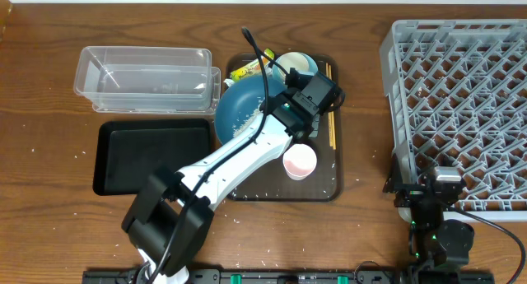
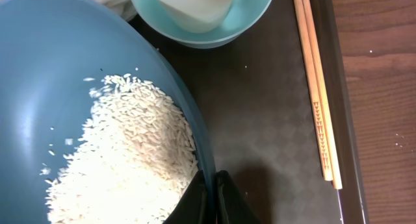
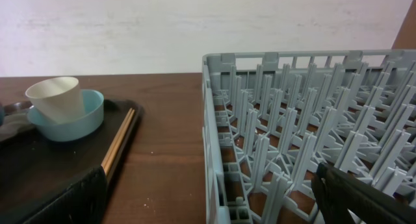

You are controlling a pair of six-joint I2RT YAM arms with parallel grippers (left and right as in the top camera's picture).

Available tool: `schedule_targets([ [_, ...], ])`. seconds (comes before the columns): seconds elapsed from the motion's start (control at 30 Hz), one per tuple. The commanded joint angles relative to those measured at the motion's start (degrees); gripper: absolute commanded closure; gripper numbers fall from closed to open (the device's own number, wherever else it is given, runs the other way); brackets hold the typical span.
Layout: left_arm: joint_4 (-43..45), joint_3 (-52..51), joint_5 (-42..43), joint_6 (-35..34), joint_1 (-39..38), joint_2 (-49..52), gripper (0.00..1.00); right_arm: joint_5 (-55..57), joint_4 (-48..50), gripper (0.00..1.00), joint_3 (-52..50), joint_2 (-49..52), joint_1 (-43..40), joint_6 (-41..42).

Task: Sort waste into correct bins and load items into the dishwasher rack
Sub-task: 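Grasp the blue plate rim with the left gripper, then lift the blue plate and carry it left over the black tray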

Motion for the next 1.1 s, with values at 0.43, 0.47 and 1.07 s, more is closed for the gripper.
schedule_targets([
  [0.43,-4.68,0.55,-2.23,0.09,0.28,-9.81,0.94,0.2,-0.17,0.01,-0.09,0.02,0.0,-0.63],
  [0.47,-5.01,0.55,-2.23,0.09,0.28,-10.91,0.94,0.2,-0.17,0.01,-0.09,0.02,0.0,-0.63],
  [1.07,-13.42,0.55,8.46,-6.34,12.55,-20.06,0.94,0.2,-0.2,0.01,-0.09,0.02,0.0,-0.63],
])
